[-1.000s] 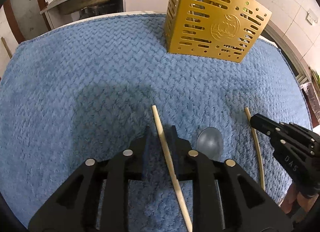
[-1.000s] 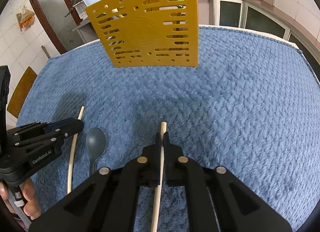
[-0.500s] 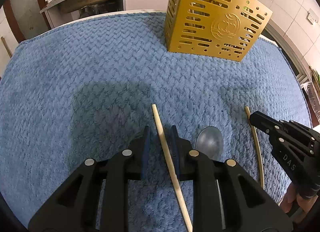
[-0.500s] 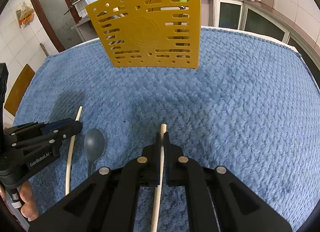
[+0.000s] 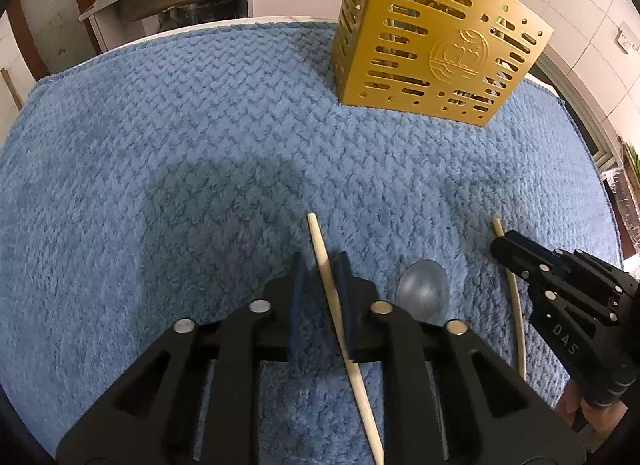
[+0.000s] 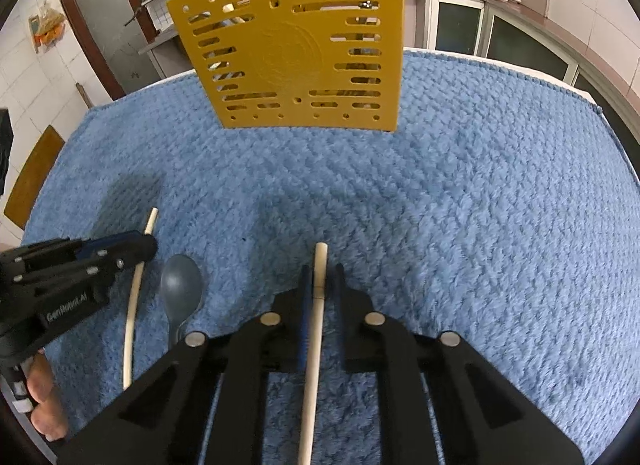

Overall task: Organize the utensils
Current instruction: 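Grasp a chopstick with the left tool while the right tool grasps another chopstick, then lift the chopsticks with both tools and carry them over the yellow caddy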

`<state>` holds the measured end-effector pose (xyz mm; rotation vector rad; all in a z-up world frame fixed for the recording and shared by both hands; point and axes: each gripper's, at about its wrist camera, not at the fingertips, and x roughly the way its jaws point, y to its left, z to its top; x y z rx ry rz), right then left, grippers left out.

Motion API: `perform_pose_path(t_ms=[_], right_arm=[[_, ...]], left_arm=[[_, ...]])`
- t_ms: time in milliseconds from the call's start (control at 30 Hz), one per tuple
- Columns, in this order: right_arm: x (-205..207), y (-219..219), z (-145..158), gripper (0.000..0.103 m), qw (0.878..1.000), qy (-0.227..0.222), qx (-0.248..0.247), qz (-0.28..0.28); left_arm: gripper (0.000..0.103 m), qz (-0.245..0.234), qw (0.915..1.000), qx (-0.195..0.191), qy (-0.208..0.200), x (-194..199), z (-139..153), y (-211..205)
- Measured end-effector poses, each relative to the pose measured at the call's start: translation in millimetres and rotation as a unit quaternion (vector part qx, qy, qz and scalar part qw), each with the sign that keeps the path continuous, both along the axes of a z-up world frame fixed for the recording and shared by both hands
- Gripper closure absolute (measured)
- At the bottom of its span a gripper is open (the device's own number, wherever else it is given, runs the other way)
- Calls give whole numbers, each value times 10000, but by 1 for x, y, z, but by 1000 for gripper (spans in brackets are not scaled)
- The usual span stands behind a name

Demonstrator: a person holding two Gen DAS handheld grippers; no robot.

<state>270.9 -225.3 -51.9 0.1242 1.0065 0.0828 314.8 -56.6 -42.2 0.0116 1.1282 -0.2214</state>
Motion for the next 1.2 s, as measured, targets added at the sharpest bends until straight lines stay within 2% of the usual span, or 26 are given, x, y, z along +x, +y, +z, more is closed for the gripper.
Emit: perform_pose_path(t_ms=[200, 433, 667, 933, 1200], right_arm=[[6, 9, 1, 95, 9995, 153, -261, 27], [-1, 0, 8, 96, 10000, 58, -69, -24], [-10, -13, 29, 96, 9999, -140, 56, -36], [-23, -21, 69, 97, 9975, -702, 100, -77], [-48, -28, 108, 97, 9883, -1512, 19, -206]], left_arm=[[95, -51, 9997, 218, -48, 5, 0, -10], [98, -155, 9998, 107, -83, -4, 6, -11], [99, -197, 9988, 128, -419, -17, 28, -11], [99, -105, 9945, 90, -1040, -34, 67, 0], [99, -54, 9862, -265, -1635, -55, 100, 14]])
